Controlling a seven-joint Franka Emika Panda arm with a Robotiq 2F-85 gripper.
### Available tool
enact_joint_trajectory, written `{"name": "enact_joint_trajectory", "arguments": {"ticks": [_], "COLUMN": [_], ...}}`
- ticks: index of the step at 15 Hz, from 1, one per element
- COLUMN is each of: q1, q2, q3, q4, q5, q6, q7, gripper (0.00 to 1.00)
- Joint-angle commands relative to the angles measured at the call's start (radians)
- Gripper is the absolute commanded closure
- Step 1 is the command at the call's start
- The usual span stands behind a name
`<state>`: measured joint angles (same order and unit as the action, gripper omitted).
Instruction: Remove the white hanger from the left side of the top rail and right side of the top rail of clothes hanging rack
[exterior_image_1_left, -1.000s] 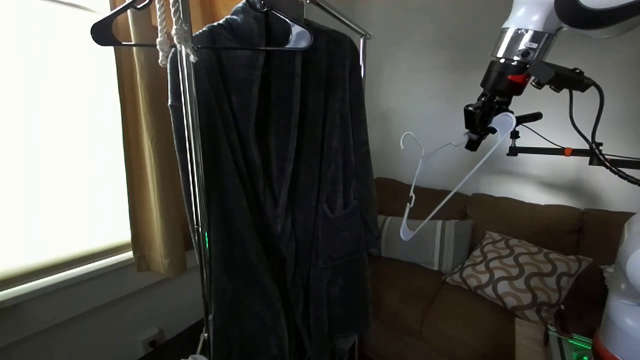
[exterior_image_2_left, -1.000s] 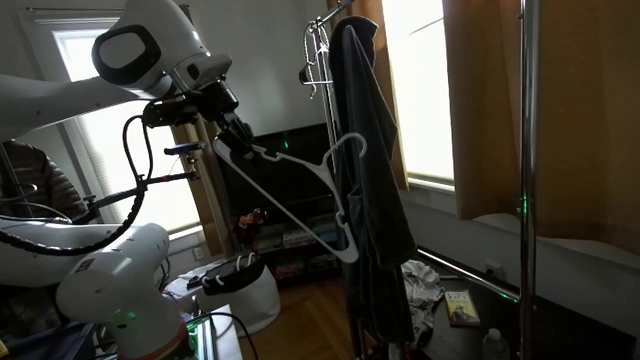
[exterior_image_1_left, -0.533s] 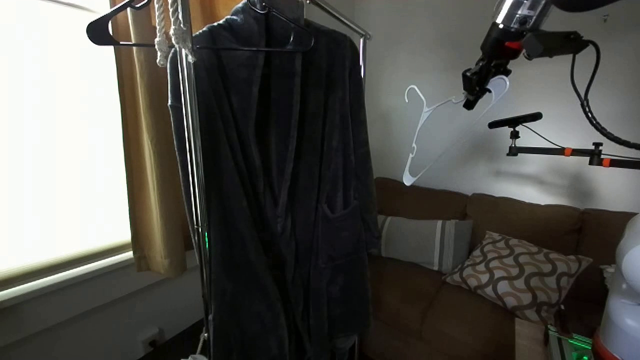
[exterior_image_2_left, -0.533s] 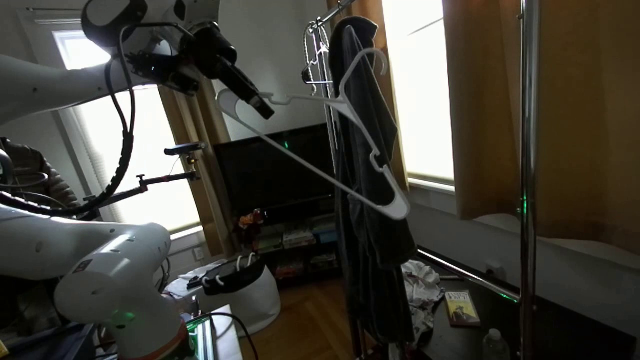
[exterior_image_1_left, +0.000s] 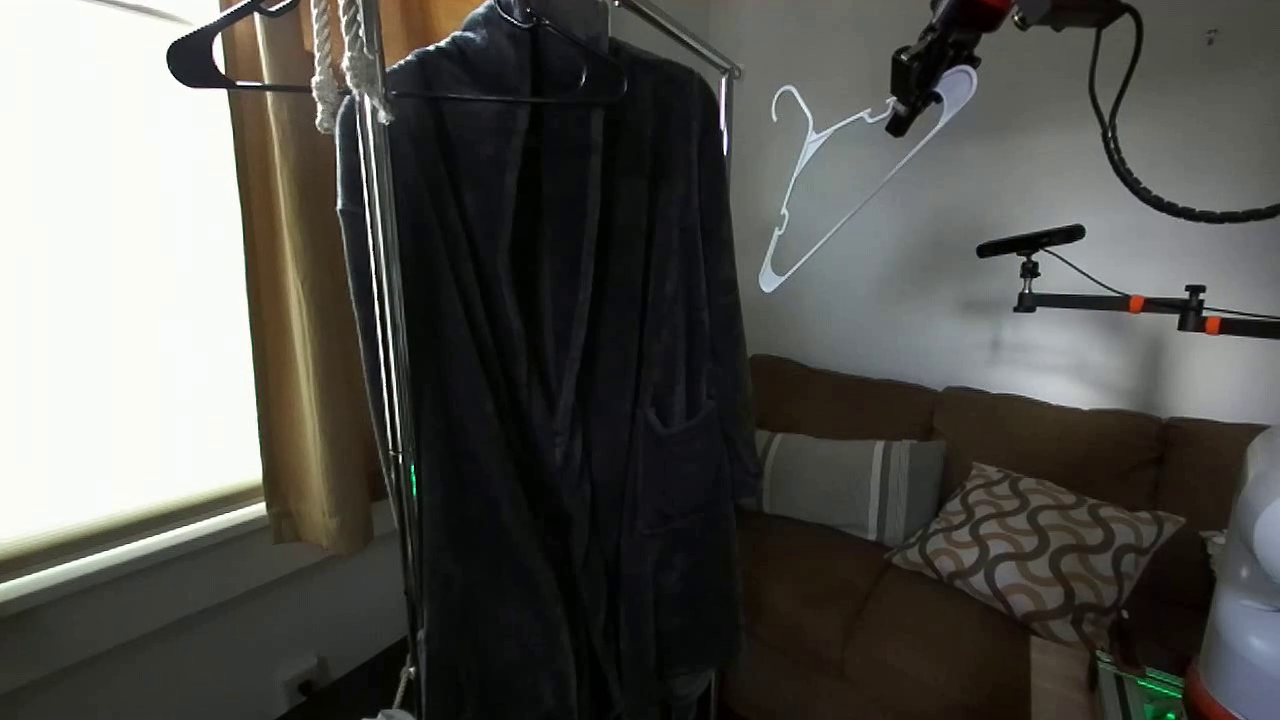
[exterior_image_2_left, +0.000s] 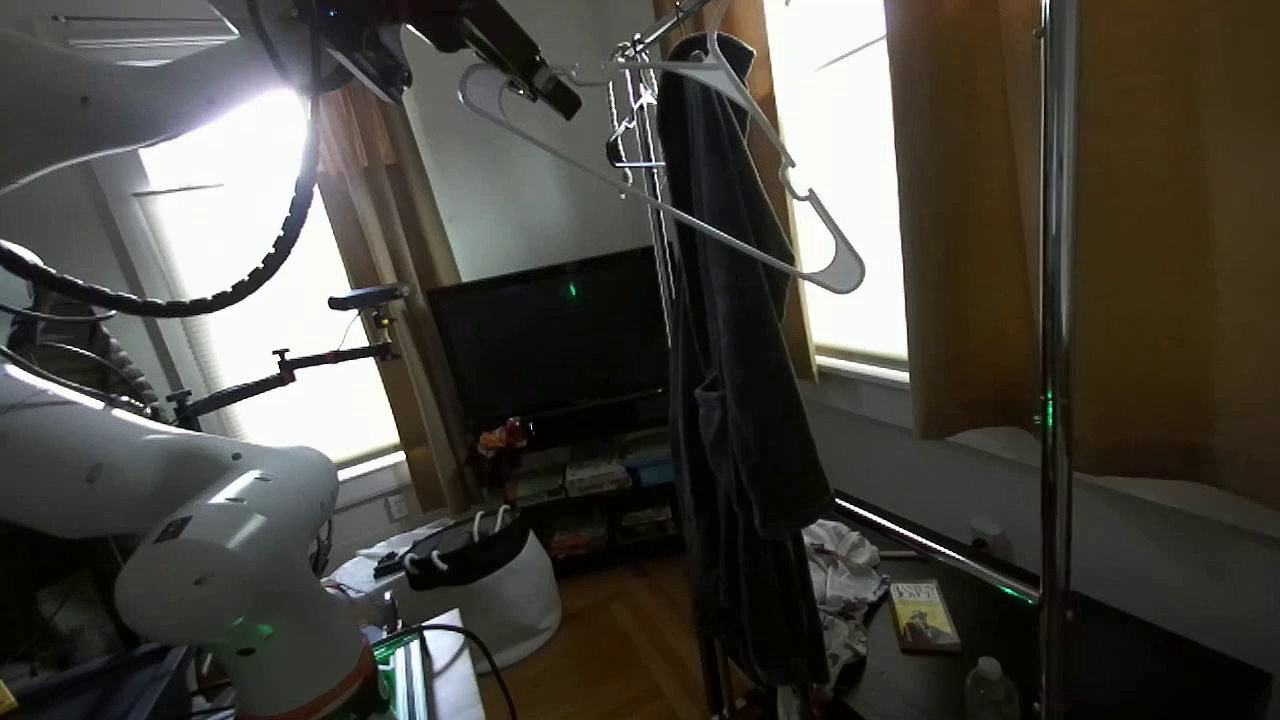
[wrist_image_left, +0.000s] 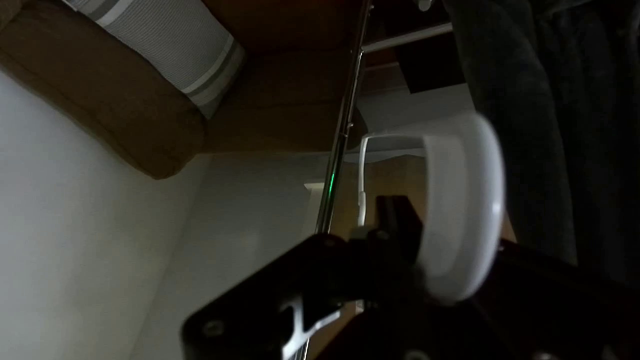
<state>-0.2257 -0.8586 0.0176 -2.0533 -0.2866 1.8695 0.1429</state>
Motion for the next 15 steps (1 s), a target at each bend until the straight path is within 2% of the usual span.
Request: {"name": "enact_joint_trajectory", "arguments": {"ticks": [1,3,6,12,15], "q1": [0.022,0.029,0.043,0.191,0.177], "q2": [0.02,0.056,0.158,0.41,0.517], "q3": [-0.01,-0.038,-0.089,-0.229,-0.262], "q4": [0.022,0.089,0.256,0.58,0.69], "q5": [-0.002,-0.009,0.012,0.274,0.338], "q6": [0.01,0.042,0.08,0.08,0.087], "q7": [0.011,-0.03,-0.095,-0.263,-0.246], "gripper": [0.99,0.99,0.99,0.99,0.99]}}
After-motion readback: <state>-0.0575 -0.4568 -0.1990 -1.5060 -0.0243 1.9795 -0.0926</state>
